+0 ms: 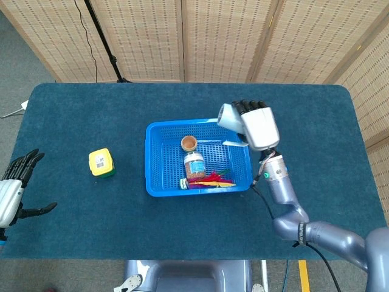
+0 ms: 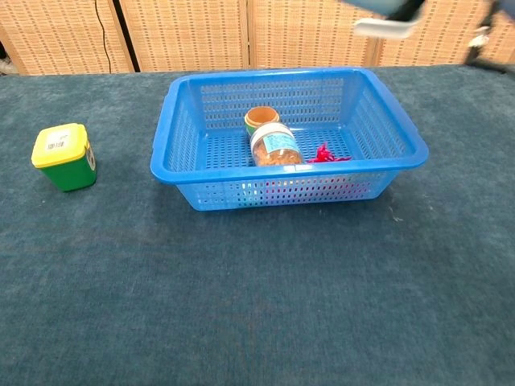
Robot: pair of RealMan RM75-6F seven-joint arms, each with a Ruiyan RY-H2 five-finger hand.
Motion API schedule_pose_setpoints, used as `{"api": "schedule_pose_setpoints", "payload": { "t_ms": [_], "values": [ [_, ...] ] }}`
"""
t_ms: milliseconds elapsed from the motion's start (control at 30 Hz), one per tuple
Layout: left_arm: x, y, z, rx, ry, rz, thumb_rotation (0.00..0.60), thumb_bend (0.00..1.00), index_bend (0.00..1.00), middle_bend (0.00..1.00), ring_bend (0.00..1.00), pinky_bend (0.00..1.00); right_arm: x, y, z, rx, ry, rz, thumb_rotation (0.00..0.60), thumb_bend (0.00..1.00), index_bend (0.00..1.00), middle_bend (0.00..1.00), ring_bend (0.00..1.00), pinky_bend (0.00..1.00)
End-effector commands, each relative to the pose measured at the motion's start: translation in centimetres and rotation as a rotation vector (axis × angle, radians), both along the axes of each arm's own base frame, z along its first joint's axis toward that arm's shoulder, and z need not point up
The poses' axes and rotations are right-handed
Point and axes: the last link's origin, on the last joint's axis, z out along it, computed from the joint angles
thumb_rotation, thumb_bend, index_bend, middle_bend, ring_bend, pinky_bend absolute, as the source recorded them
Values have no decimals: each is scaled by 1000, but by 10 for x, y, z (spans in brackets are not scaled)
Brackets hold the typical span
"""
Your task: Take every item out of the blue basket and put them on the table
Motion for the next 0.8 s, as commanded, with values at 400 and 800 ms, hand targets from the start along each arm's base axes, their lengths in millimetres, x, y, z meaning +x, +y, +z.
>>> {"api": "schedule_pose_setpoints", "payload": {
  "t_ms": [400, 800],
  "values": [
    [4, -5, -6, -12, 18, -11, 600, 20, 0, 0, 0, 0, -148, -6, 15, 64, 42, -412, 600, 285, 563, 590, 602, 613],
    [2, -4, -8, -15, 20, 11, 600, 20, 0, 0, 0, 0, -173, -7, -22, 291, -43, -518, 600, 0, 33, 17, 11, 37]
  ]
}}
